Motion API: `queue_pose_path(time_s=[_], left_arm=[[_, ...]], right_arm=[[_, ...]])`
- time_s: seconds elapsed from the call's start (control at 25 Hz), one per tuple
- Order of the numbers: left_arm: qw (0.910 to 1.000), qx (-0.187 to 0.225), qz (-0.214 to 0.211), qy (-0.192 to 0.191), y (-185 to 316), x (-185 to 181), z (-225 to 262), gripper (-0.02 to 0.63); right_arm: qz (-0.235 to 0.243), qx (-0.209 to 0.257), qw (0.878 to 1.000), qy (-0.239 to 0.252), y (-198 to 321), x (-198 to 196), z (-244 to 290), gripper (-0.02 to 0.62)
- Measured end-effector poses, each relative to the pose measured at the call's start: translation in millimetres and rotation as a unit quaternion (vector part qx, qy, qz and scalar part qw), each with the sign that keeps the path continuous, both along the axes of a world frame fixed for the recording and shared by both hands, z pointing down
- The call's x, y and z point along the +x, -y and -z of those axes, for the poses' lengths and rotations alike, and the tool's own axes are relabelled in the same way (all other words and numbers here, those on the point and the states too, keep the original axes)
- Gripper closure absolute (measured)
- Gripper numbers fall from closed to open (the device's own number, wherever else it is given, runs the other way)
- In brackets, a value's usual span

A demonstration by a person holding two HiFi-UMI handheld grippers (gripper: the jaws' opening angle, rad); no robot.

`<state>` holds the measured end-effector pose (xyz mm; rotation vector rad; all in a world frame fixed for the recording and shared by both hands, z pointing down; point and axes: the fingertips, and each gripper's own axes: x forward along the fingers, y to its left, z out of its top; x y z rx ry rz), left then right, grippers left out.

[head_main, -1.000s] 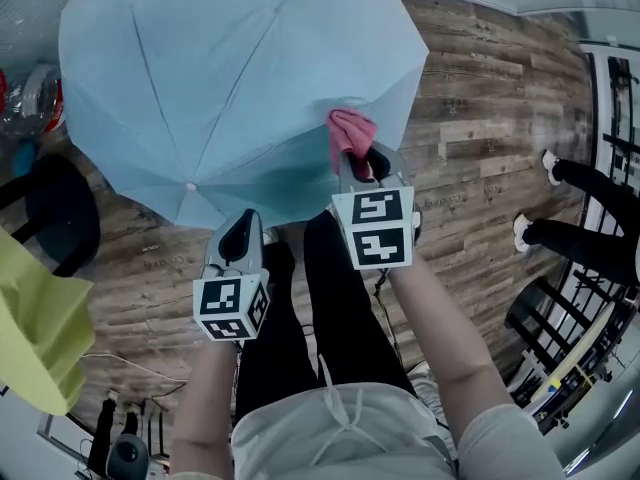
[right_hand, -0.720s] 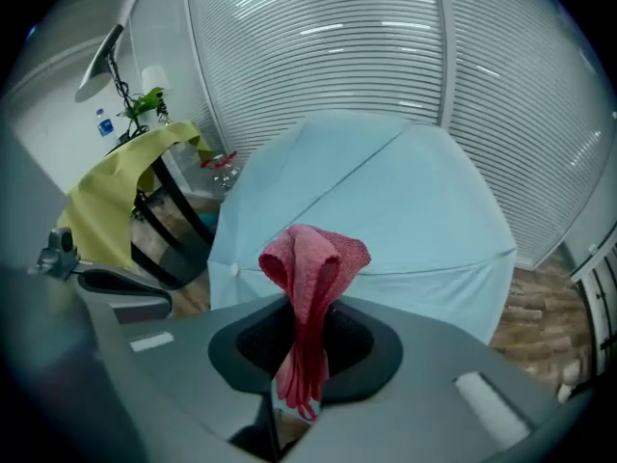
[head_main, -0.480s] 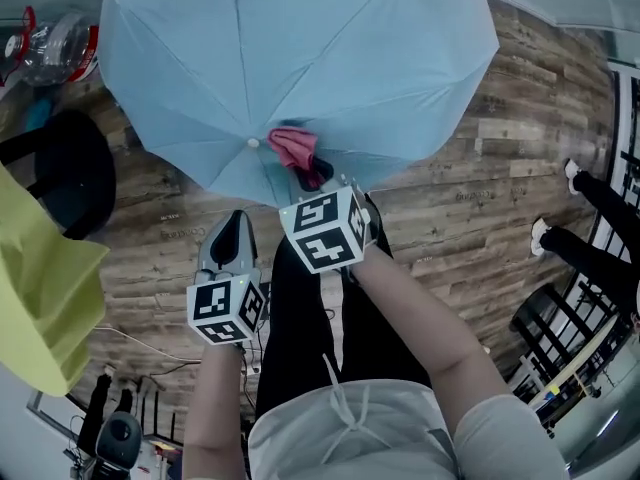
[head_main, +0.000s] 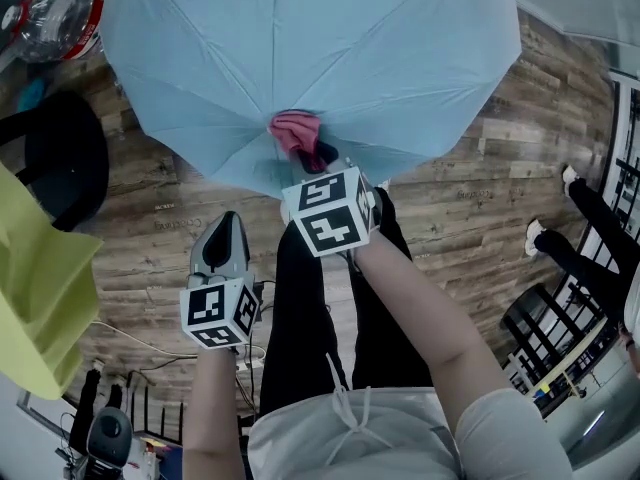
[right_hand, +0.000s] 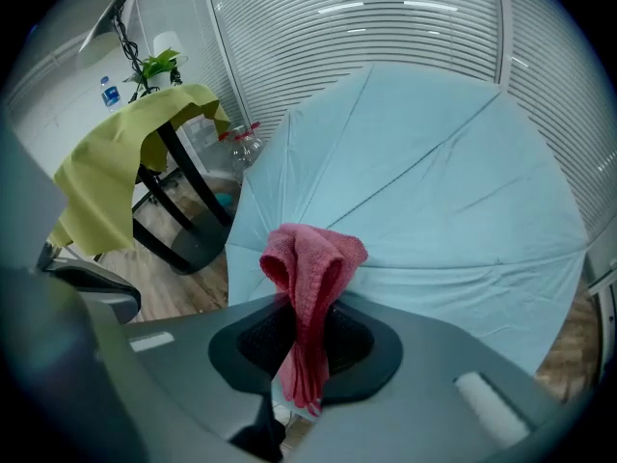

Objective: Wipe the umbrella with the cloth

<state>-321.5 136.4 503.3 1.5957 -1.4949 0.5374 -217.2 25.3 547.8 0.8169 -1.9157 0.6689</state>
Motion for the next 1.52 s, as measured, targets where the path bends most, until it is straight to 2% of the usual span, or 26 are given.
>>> queue_pose_path(time_s=[0.32, 0.56, 0.92, 1.24, 1.52], left_arm=[[0.9999, -0.013, -0.004, -0.004, 11.5, 21.5, -1.0, 0.598], [0.9996, -0.005, 0.026, -0.014, 37.5, 45.9, 5.9, 0.598], [0.9989, -0.005, 0.046, -0.011, 57.7, 93.0, 8.1, 0.598], [0.9999, -0.009, -0.008, -0.001, 76.6, 176.6, -2.0, 0.598], [0.9995, -0.006, -0.014, -0.028, 104.3, 248.1, 2.4, 0.598]], right_arm=[[-0.008, -0.014, 1.000, 0.003, 12.9, 30.4, -3.0, 0.531], [0.004, -0.011, 1.000, 0.010, 26.2, 54.1, 0.6, 0.531], [0.003, -0.020, 1.000, 0.011, 43.8, 112.9, 4.3, 0.531], [0.012, -0.019, 0.999, 0.037, 74.0, 181.3, 6.2, 0.528], [-0.002, -0.027, 0.998, 0.049, 96.4, 239.8, 10.4, 0.529]])
